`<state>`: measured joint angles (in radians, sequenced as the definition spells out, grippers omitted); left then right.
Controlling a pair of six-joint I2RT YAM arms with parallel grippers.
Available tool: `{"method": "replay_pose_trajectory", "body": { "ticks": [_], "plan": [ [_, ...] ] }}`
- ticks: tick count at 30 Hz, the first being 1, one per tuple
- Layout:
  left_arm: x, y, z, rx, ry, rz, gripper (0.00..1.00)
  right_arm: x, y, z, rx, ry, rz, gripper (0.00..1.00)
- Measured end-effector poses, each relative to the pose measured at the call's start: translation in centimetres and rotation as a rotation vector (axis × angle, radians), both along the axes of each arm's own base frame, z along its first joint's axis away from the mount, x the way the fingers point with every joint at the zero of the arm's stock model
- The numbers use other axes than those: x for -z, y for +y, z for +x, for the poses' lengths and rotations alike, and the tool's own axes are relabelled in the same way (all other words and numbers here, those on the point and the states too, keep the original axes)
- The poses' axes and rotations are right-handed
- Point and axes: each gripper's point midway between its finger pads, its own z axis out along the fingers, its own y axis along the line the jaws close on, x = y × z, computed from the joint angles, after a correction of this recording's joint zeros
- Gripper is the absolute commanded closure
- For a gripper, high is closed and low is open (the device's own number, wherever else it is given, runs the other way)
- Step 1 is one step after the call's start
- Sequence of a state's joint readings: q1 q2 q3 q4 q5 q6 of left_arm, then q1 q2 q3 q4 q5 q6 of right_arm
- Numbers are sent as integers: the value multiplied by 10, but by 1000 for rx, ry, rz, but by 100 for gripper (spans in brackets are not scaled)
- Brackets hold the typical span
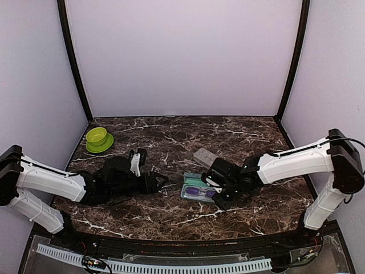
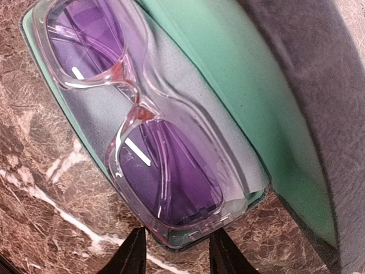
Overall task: Organize the sunglasses
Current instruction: Adjust the sunglasses in the sunglasses case, then close the case with sunglasses at the center of the board.
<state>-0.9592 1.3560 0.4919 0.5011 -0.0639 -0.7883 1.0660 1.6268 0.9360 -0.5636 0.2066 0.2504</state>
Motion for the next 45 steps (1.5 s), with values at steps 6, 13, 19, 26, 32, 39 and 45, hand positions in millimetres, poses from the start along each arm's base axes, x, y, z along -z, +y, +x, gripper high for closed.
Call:
{"method": "replay_pose_trajectory", "body": {
  "ticks": [6,13,19,26,32,39,45],
  "plan": [
    [0,0,0,0,0,0,35,0,0,1,-4,-5,-3,59],
    [1,0,0,1,1,2,34,0,-3,2,6,-13,-14,55],
    [-5,-2,3,1,-19,4,28,-4,-6,0,27,-13,-12,52],
    [-6,2,5,2,-52,39,18,-36,-9,-7,54,-43,88,51],
    [-16,-1,8,36,-110,66,20,-72,-13,-12,81,-76,200,45],
    [-18,-20,-1,201,-215,117,17,-97,-19,9,127,-91,298,40],
    [0,-36,-21,364,-296,197,13,-97,-15,37,132,-65,318,36]
  ]
}}
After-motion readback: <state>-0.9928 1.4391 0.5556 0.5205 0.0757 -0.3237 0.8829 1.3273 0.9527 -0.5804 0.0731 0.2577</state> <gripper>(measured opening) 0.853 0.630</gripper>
